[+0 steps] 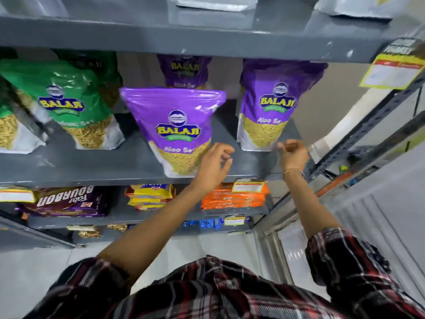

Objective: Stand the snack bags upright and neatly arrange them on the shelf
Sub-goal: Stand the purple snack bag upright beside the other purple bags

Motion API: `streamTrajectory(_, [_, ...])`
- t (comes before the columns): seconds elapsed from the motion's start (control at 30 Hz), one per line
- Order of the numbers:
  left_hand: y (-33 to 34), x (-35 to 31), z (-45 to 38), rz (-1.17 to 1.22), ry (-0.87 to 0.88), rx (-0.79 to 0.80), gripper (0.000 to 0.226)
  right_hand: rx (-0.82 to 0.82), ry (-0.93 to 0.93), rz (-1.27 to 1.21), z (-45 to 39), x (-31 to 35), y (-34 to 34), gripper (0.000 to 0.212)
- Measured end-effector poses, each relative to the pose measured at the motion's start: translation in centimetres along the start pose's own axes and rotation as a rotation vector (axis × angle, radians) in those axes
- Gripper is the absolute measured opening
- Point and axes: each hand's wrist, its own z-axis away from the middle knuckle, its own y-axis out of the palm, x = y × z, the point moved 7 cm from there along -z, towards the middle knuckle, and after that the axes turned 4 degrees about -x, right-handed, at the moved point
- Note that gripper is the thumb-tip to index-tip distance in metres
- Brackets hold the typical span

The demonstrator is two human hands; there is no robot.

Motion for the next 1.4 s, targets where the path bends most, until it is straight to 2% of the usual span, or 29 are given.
streamTrajectory(0.07, [3.0,0.7,-3.5,-0.007,-0.126,0.049,0.049,0.131,0.031,0.001,-3.5,-1.2,-0.3,0.032])
streamTrajectory(0.17, [5.6,1.5,-8.1,-0.074,-0.266,0.095,0.076,0.451,-0.008,0.219,-6.4,-2.3,1.2,0.053])
streamTrajectory(0.23, [6.4,2.0,-10.1,-0.081,-0.321,0.101,0.071,0.556,-0.153,0.286,-7.7,-2.0,2.5,0.07])
streamTrajectory(0.3, [6.7,2.7,-10.9,-0.07,-0.372,0.091,0.06,0.611,-0.24,0.292,-8.1,-1.4,3.7,0.069])
streamTrajectory(0.43, [7.8,6.0,-11.0,0.052,-0.44,0.027,0.068,0.651,-0.053,0.007,-7.9,-2.1,4.3,0.054])
streamTrajectory(0.53, [7.1,3.0,-9.6,0.132,-0.491,-0.002,0.049,0.615,-0.01,-0.081,-7.2,-2.4,3.7,0.05])
streamTrajectory(0.6, [7.1,1.7,-8.5,0.158,-0.482,0.0,0.046,0.612,0.011,-0.12,-6.8,-2.8,3.0,0.05])
streamTrajectory(0.8, [7.2,0.4,-4.2,0.184,-0.454,-0.017,0.048,0.665,0.029,-0.15,-4.6,-3.9,0.4,0.052])
streamTrajectory(1.17, [7.4,-0.4,-1.2,0.179,-0.406,-0.014,0.053,0.636,0.032,-0.203,-1.5,-4.3,-2.7,0.056])
streamTrajectory(1.23, [7.2,-0.5,-0.4,0.21,-0.416,-0.018,0.061,0.487,-0.007,-0.168,-0.7,-4.6,-3.8,0.045])
streamTrajectory(1.3, [6.4,-0.4,0.8,0.224,-0.431,-0.053,0.059,0.255,-0.105,-0.129,1.1,-4.5,-5.5,0.017])
streamTrajectory(1.33, [5.4,0.0,1.6,0.236,-0.439,-0.084,0.052,0.225,-0.161,-0.118,2.8,-4.1,-5.5,0.011])
streamTrajectory(1.4, [2.7,0.9,3.7,0.219,-0.441,-0.153,0.032,0.342,-0.231,-0.105,7.0,-2.6,-3.2,0.006])
